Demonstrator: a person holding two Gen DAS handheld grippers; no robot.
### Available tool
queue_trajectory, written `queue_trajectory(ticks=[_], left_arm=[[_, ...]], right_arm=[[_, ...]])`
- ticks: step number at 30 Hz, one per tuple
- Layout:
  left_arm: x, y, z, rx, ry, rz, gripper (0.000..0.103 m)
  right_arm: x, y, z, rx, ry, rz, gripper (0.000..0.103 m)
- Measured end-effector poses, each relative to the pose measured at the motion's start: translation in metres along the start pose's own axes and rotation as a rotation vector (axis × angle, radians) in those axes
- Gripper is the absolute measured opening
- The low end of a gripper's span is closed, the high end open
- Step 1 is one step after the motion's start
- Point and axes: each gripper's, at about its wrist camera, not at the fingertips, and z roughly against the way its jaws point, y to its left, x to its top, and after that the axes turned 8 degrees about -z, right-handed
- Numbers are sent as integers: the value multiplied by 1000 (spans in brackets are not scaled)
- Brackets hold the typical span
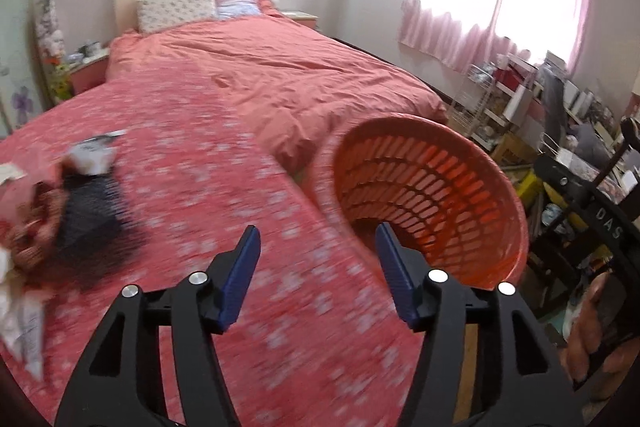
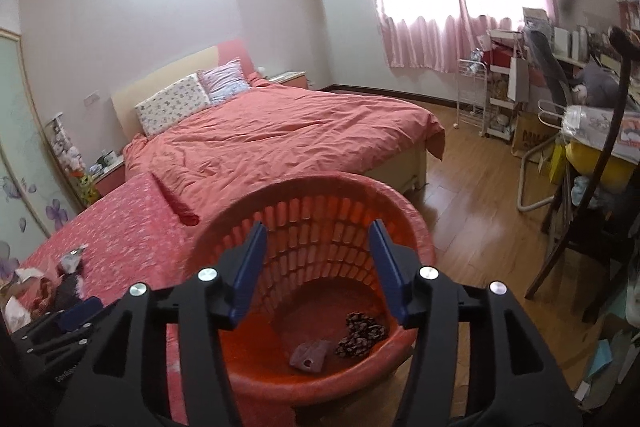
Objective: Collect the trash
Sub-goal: 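Grasp the white tissue with the left tool while the right tool grasps the printed packet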
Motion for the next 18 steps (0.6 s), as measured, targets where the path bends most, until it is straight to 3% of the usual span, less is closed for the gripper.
queue_trajectory(ticks=[8,18], left_arm=[[-29,61,46,145,-11,99,63],[-68,140,91,308,-28,250,63]], right_arm=[[-17,66,30,108,21,98,56],[-65,150,48,225,106,224,56]])
